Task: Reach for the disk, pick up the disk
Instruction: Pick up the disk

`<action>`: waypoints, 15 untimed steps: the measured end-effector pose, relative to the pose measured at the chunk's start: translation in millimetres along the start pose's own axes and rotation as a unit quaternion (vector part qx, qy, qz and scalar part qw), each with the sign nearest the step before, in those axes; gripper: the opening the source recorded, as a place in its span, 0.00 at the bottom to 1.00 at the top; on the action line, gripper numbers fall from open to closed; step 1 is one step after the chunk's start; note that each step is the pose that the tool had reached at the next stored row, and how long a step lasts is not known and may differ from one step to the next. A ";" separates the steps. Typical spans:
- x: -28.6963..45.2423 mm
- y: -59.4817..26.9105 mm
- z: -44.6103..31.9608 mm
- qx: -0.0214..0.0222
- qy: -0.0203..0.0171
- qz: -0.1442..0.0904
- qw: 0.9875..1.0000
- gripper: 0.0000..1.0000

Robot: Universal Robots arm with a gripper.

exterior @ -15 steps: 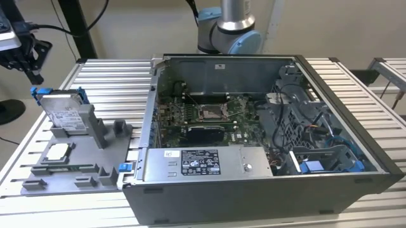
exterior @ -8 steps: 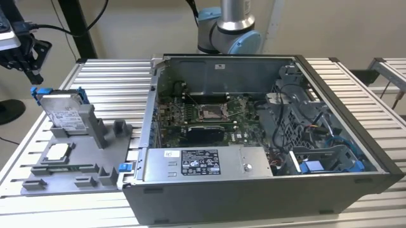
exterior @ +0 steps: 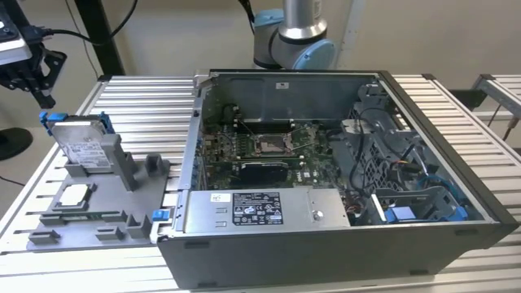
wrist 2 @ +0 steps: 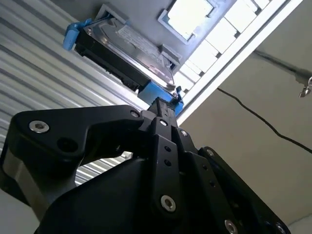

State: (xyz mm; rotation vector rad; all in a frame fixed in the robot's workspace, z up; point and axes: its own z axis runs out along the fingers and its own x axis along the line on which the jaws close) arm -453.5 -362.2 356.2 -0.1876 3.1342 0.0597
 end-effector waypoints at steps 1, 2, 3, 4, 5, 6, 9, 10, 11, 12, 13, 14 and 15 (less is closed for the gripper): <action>0.0 0.0 0.0 0.000 0.000 -0.008 1.000 0.00; 0.0 0.0 0.0 0.000 0.000 -0.018 1.000 0.00; 0.0 0.0 0.0 0.000 0.000 -0.027 1.000 0.00; 0.0 0.0 0.1 0.000 0.000 -0.036 0.999 0.00; -0.1 0.0 0.1 0.000 0.000 -0.045 0.999 0.00; -0.1 0.0 0.1 0.000 0.000 -0.054 0.999 0.00; 0.0 0.0 0.0 0.000 0.000 -0.081 0.997 0.00; 0.0 0.0 0.0 0.000 0.000 -0.090 0.996 0.00; 0.0 0.0 0.1 0.000 0.000 -0.099 0.995 0.00; 0.0 0.0 0.0 0.000 0.001 -0.108 0.994 0.00; 0.0 0.0 0.0 0.000 0.001 -0.117 0.993 0.00; 0.0 0.0 0.0 0.000 0.001 -0.127 0.992 0.00; 0.0 0.0 0.1 0.000 0.001 -0.135 0.991 0.00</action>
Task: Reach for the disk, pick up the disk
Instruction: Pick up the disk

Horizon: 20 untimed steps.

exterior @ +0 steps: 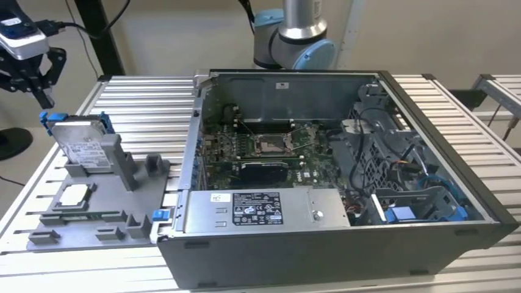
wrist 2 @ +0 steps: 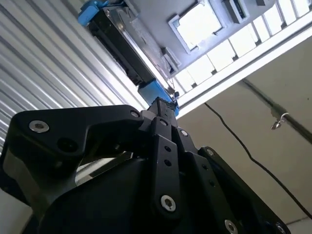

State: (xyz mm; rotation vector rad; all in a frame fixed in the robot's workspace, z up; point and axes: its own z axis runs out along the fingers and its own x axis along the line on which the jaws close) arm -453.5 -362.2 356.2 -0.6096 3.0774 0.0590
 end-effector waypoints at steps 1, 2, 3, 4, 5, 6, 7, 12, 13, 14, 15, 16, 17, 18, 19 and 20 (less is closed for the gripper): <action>0.0 0.0 0.0 0.000 0.000 -0.010 1.000 0.00; 0.0 0.0 0.0 0.000 0.001 -0.018 1.000 0.00; 0.0 0.0 0.0 0.000 0.001 -0.027 1.000 0.00; 0.0 0.0 0.0 0.000 0.001 -0.036 0.999 0.00; 0.0 0.0 0.0 0.000 0.001 -0.046 0.999 0.00; 0.0 0.0 0.0 -0.001 0.002 -0.055 0.999 0.00; 0.0 0.0 0.0 -0.001 0.002 -0.064 0.998 0.00; 0.0 0.0 0.0 -0.001 0.004 -0.109 0.994 0.00; 0.0 0.0 0.0 -0.001 0.004 -0.119 0.993 0.00; 0.0 0.0 0.0 -0.001 0.004 -0.127 0.992 0.00; -0.1 -0.1 0.0 -0.001 0.003 -0.137 0.991 0.00; -0.1 -0.1 -0.1 0.000 0.003 -0.145 0.989 0.00; -0.1 -0.1 -0.2 0.000 0.002 -0.155 0.988 0.00; -0.1 0.0 -0.1 0.001 0.001 -0.163 0.987 0.00; 0.0 0.0 0.0 0.001 0.001 -0.172 0.985 0.00; 0.0 0.0 -0.1 0.002 0.000 -0.182 0.983 0.00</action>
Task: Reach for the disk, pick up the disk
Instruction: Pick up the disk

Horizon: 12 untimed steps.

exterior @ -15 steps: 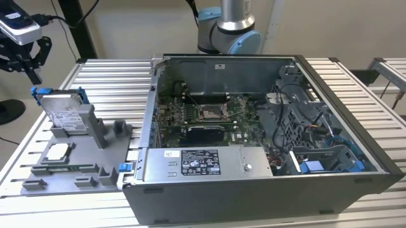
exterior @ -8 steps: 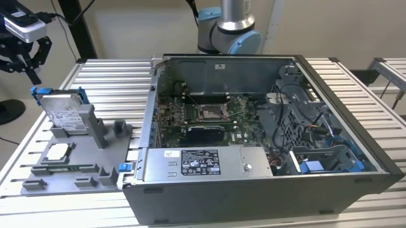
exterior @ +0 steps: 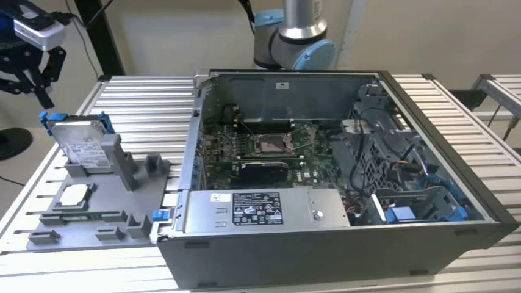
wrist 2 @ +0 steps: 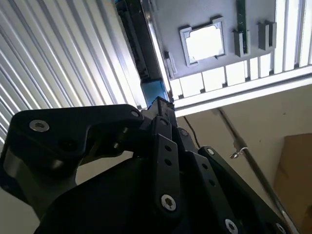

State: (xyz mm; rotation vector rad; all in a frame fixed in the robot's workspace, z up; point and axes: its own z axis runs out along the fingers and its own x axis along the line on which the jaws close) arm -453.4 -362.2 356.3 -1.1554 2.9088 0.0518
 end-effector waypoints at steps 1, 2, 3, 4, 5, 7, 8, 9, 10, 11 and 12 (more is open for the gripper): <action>0.0 0.0 0.0 0.001 -0.001 -0.009 1.000 0.00; 0.0 0.0 0.1 0.001 -0.001 -0.019 1.000 0.00; 0.0 0.0 0.1 0.002 -0.002 -0.028 1.000 0.00; 0.0 0.0 0.1 0.002 -0.002 -0.036 0.999 0.00; 0.0 0.0 0.0 0.003 -0.003 -0.046 0.999 0.00; 0.0 0.0 0.1 0.004 -0.004 -0.064 0.998 0.00; 0.0 0.0 0.1 0.005 -0.005 -0.073 0.997 0.00; 0.0 0.0 0.1 0.005 -0.006 -0.082 0.997 0.00; 0.0 0.0 0.1 0.006 -0.006 -0.091 0.996 0.00; 0.0 0.0 0.1 0.006 -0.006 -0.100 0.995 0.00; 0.0 0.0 0.1 0.006 -0.007 -0.110 0.994 0.00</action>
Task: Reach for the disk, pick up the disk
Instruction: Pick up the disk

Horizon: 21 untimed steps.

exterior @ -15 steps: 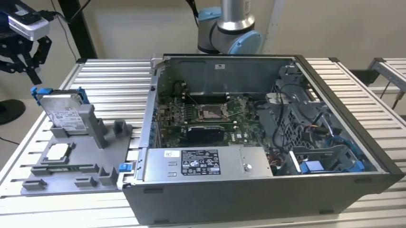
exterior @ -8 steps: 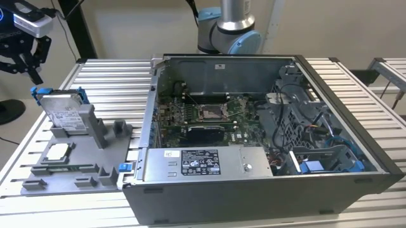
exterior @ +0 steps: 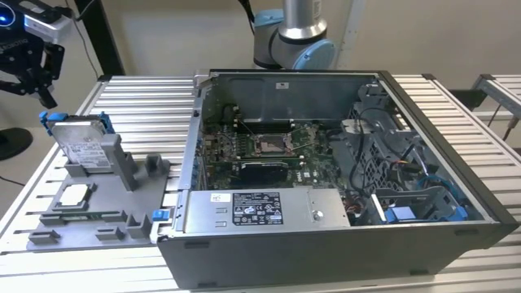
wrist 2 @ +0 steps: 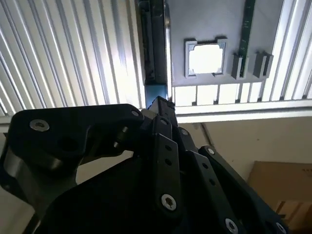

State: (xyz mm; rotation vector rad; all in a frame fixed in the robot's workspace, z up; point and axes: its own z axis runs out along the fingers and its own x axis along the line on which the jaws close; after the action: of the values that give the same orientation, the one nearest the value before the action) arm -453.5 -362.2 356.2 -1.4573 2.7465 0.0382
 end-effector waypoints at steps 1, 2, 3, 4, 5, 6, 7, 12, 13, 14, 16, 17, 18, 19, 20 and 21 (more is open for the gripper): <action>0.0 0.0 0.0 0.000 0.000 -0.009 1.000 0.00; 0.0 0.0 0.0 0.001 -0.001 -0.018 1.000 0.00; 0.0 0.0 0.0 0.002 -0.002 -0.027 1.000 0.00; 0.0 0.0 0.0 0.002 -0.002 -0.037 0.999 0.00; 0.0 0.0 0.0 0.002 -0.002 -0.046 0.999 0.00; 0.0 0.0 0.0 0.002 -0.003 -0.055 0.998 0.00; 0.0 0.0 0.0 0.002 -0.003 -0.064 0.998 0.00; 0.0 0.0 0.1 0.003 -0.004 -0.110 0.994 0.00; 0.0 0.0 0.1 0.003 -0.005 -0.119 0.993 0.00; 0.0 0.0 0.1 0.003 -0.005 -0.128 0.992 0.00; 0.0 0.0 0.2 0.003 -0.005 -0.146 0.989 0.00; 0.0 0.0 0.1 0.003 -0.006 -0.155 0.988 0.00; 0.0 0.0 0.1 0.003 -0.006 -0.164 0.986 0.00; 0.0 0.0 0.1 0.003 -0.006 -0.173 0.985 0.00; 0.0 0.0 0.1 0.003 -0.006 -0.182 0.983 0.00; 0.0 0.0 0.2 0.003 -0.007 -0.190 0.982 0.00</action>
State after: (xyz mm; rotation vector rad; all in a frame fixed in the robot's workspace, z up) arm -453.4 -362.2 356.0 -1.9397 2.4058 0.0283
